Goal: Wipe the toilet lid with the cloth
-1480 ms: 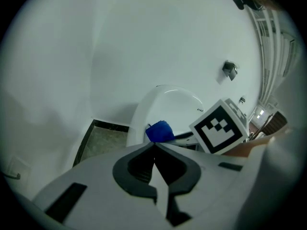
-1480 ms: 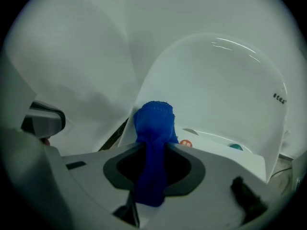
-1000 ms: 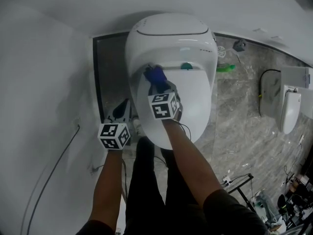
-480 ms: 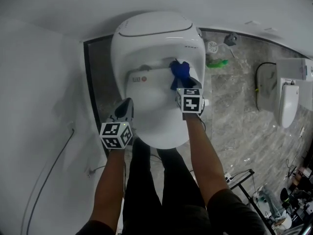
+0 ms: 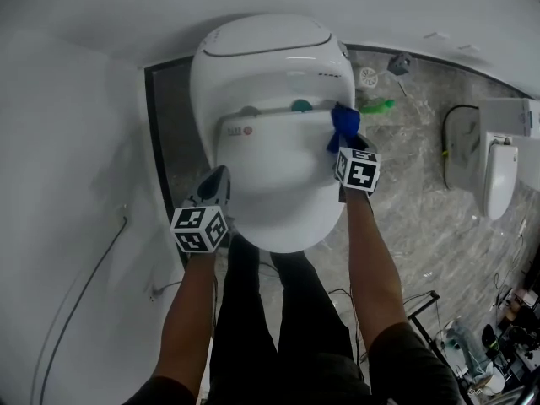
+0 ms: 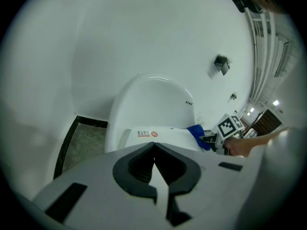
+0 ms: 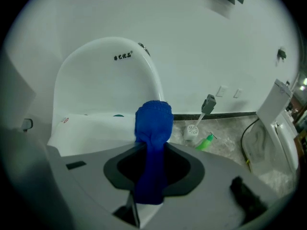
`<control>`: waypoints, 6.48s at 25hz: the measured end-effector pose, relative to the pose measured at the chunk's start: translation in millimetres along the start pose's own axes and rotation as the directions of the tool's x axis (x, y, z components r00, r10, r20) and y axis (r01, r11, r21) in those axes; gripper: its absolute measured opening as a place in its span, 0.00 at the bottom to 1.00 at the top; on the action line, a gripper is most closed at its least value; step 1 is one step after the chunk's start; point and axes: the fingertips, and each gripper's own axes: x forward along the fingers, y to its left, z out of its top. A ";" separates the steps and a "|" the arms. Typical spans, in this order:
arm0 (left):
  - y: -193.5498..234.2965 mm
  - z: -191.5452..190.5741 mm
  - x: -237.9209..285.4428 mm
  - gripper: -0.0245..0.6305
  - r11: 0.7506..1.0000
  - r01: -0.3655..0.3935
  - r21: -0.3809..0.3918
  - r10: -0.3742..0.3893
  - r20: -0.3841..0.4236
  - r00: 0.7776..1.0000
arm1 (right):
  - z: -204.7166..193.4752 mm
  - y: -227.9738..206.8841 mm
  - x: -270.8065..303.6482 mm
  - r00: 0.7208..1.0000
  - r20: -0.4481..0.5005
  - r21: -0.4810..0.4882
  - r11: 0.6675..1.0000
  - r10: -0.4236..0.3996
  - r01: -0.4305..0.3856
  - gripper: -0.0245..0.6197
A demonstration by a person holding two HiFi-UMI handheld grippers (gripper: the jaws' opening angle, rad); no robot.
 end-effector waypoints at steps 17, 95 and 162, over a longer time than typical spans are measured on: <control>53.1 -21.8 -42.5 0.05 0.997 -0.077 0.013 0.077 -0.002 0.997 | -26.8 318.6 -69.5 0.928 0.004 -0.320 0.880 0.372 -0.351 0.19; 26.8 -128.5 -88.6 0.05 0.987 -0.158 0.013 0.158 -0.060 0.986 | -125.2 318.7 -93.2 0.946 0.001 -0.381 0.875 0.324 -0.299 0.19; -17.8 -220.8 -120.0 0.05 0.995 -0.101 0.002 0.100 -0.146 0.984 | -239.1 275.2 -143.1 0.944 0.001 -0.295 0.902 0.331 -0.316 0.19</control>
